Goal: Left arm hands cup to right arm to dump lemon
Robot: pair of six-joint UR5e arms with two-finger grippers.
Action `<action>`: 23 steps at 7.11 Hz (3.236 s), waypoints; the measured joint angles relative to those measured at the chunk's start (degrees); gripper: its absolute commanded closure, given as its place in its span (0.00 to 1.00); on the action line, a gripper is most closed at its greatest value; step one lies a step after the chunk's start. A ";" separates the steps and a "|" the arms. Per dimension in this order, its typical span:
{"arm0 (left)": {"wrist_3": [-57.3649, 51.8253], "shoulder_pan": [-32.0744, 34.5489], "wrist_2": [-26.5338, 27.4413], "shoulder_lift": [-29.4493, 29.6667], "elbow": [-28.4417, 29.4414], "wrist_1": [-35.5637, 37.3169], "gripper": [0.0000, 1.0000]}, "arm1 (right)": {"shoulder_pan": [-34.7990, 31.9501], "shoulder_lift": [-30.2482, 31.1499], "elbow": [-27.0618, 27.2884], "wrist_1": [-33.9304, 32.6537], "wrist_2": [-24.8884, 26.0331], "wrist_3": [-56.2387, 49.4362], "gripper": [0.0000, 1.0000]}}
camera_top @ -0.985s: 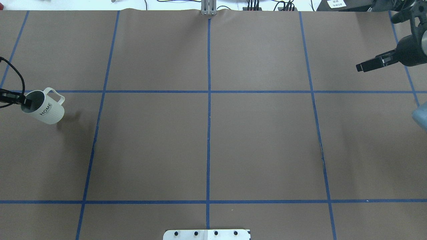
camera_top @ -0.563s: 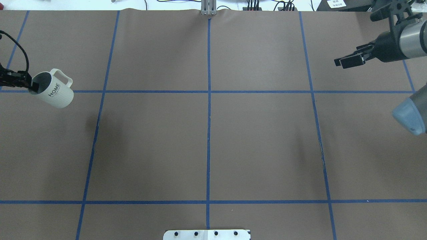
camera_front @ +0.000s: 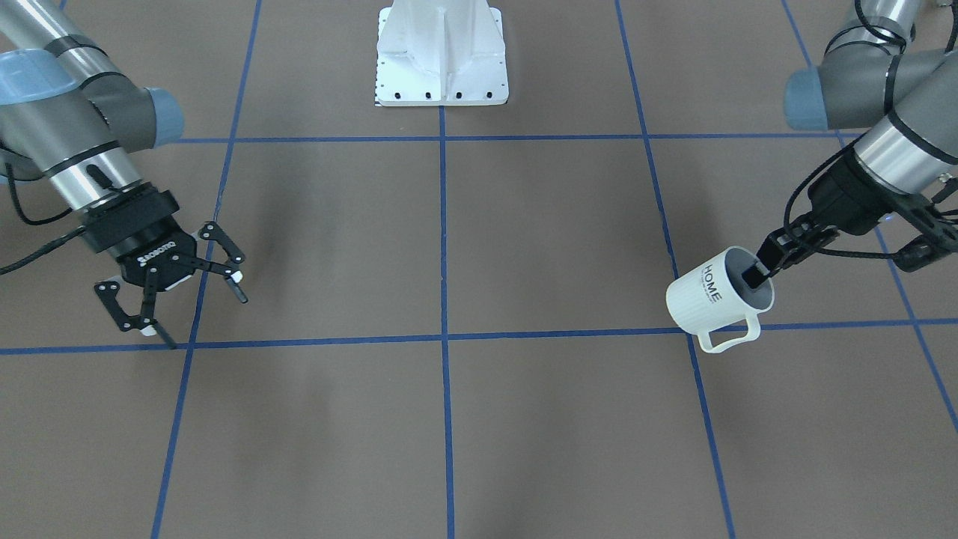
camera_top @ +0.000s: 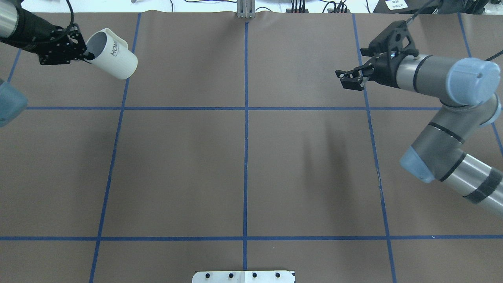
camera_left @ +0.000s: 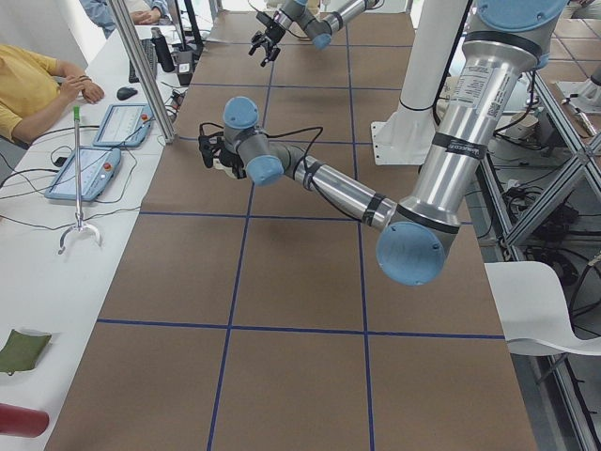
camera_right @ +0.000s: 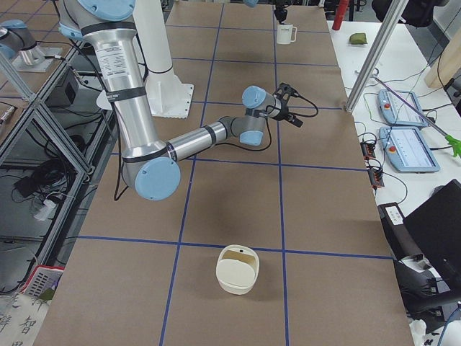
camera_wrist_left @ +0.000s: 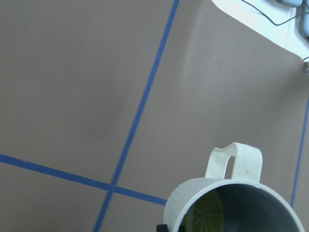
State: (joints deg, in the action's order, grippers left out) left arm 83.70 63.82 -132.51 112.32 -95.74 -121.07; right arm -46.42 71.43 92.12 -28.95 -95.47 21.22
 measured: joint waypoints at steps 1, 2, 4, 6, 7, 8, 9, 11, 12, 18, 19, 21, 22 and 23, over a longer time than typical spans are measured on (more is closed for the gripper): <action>5.61 -1.15 0.20 4.35 1.56 0.03 1.00 | 2.61 -3.29 -0.85 1.24 3.16 -3.24 0.01; 9.89 -2.71 1.24 8.19 3.01 0.26 1.00 | 5.09 -5.99 -1.52 2.25 6.86 -4.85 0.01; 15.78 -7.40 6.03 14.06 4.53 2.38 1.00 | 11.76 -9.92 -2.53 4.60 20.08 -6.08 0.04; 19.00 -10.39 8.52 17.03 4.82 3.85 1.00 | 15.89 -12.40 -2.94 5.15 27.24 -8.02 0.04; 20.48 -11.58 9.33 18.10 4.84 4.06 1.00 | 16.85 -13.04 -2.97 5.20 28.08 -9.12 0.03; 21.69 -12.42 9.72 19.00 4.86 4.16 1.00 | 17.40 -13.29 -2.99 5.21 28.37 -10.20 0.01; 22.96 -13.17 10.11 19.92 4.85 4.25 1.00 | 17.80 -13.40 -3.00 5.22 28.48 -11.47 0.01; 24.49 -15.27 12.02 21.47 4.76 5.09 1.00 | 18.31 -13.42 -3.00 5.17 28.57 -12.97 0.01; 24.70 -16.19 12.76 22.30 4.58 6.09 1.00 | 18.46 -13.38 -2.99 5.16 28.59 -13.14 0.01; 24.85 -18.94 13.94 23.38 3.79 7.43 1.00 | 18.55 -13.41 -2.83 5.22 31.14 -13.90 0.01; 24.85 -19.16 13.93 23.77 3.80 7.45 1.00 | 18.55 -13.39 -2.84 5.22 31.20 -14.17 0.01; 24.85 -19.56 13.87 24.33 3.80 7.47 1.00 | 18.58 -13.41 -2.90 5.22 31.22 -14.71 0.01; 24.85 -19.65 13.86 24.55 3.81 7.49 1.00 | 18.59 -13.42 -2.91 5.22 31.23 -14.77 0.01; 24.85 -19.67 13.86 24.67 3.81 7.59 1.00 | 18.57 -13.41 -2.91 5.22 31.23 -14.79 0.01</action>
State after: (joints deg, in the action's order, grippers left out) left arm 108.54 44.15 -118.65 136.99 -91.93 -113.48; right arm -27.84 58.02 89.21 -23.73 -64.25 6.43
